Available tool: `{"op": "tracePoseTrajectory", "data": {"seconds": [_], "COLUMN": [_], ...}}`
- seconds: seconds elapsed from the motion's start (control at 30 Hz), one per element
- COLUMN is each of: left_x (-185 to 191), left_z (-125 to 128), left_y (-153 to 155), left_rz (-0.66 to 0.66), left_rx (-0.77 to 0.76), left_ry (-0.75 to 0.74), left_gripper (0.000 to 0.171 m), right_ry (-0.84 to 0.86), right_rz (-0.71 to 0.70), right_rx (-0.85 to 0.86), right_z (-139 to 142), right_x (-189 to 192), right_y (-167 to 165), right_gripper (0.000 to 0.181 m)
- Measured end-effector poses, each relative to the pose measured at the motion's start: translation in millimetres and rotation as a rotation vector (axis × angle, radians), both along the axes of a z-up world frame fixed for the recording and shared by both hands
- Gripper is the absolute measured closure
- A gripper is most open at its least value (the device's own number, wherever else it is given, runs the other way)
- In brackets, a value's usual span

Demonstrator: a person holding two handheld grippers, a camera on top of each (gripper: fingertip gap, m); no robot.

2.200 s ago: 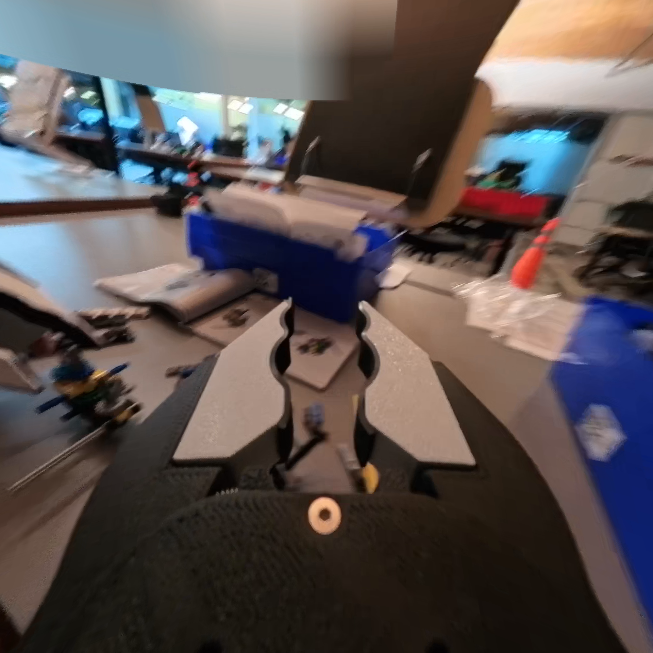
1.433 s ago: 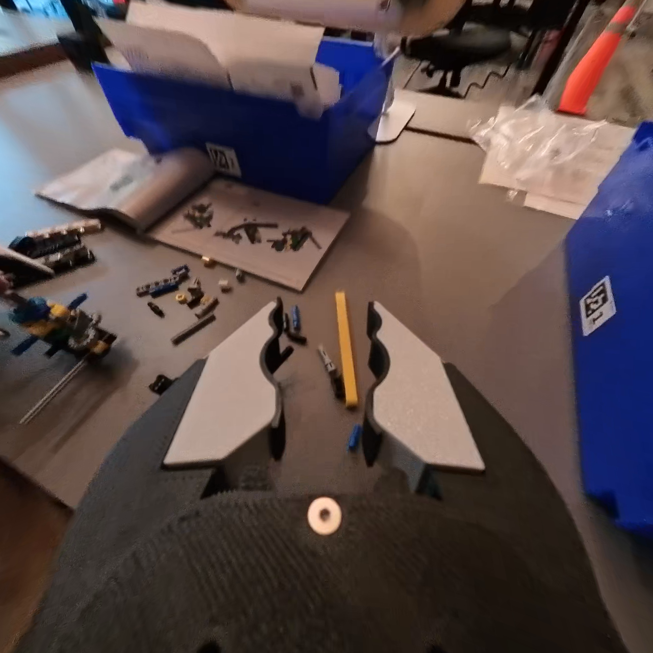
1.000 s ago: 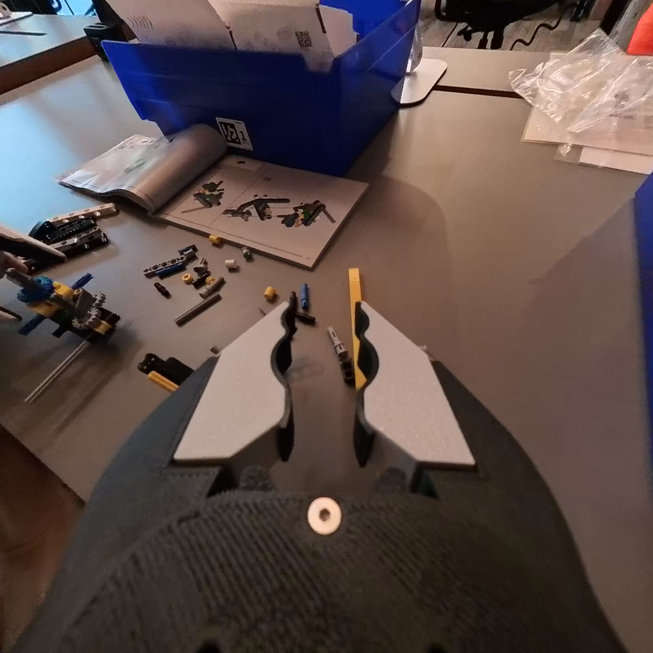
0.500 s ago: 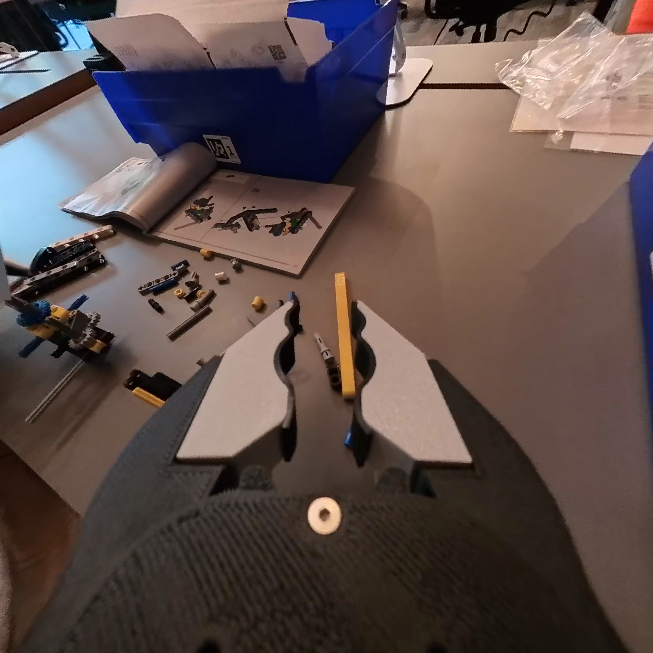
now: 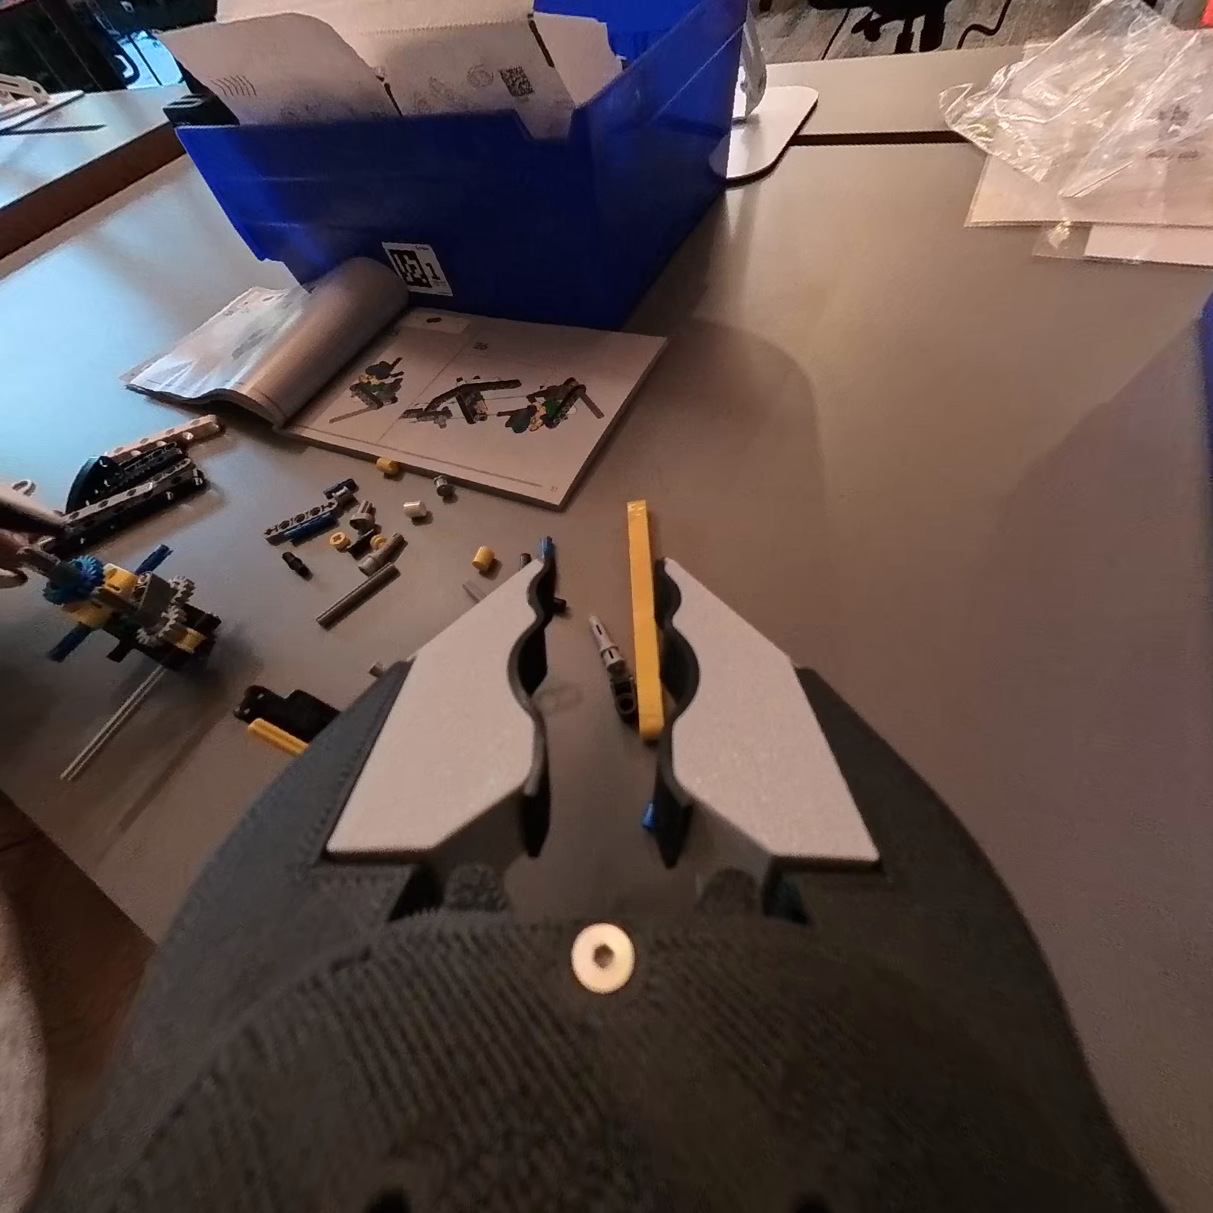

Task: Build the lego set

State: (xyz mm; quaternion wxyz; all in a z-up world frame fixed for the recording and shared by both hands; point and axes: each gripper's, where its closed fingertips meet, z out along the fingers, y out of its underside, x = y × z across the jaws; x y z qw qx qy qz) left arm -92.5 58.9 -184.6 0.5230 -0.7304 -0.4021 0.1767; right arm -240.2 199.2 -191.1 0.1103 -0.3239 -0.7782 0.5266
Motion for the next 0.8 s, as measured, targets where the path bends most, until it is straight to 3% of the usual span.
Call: {"op": "tracePoseTrajectory", "data": {"seconds": [0.8], "left_x": [1.5], "left_z": [-3.0], "left_y": [3.3], "left_rz": [-0.005], "left_rx": [-0.059], "left_ry": [0.015], "left_gripper": [0.165], "right_ry": [0.015], "right_rz": [0.008], "right_rx": [0.004], "right_z": [0.2], "right_x": [0.6], "right_y": [-1.1], "right_gripper": [0.152]}}
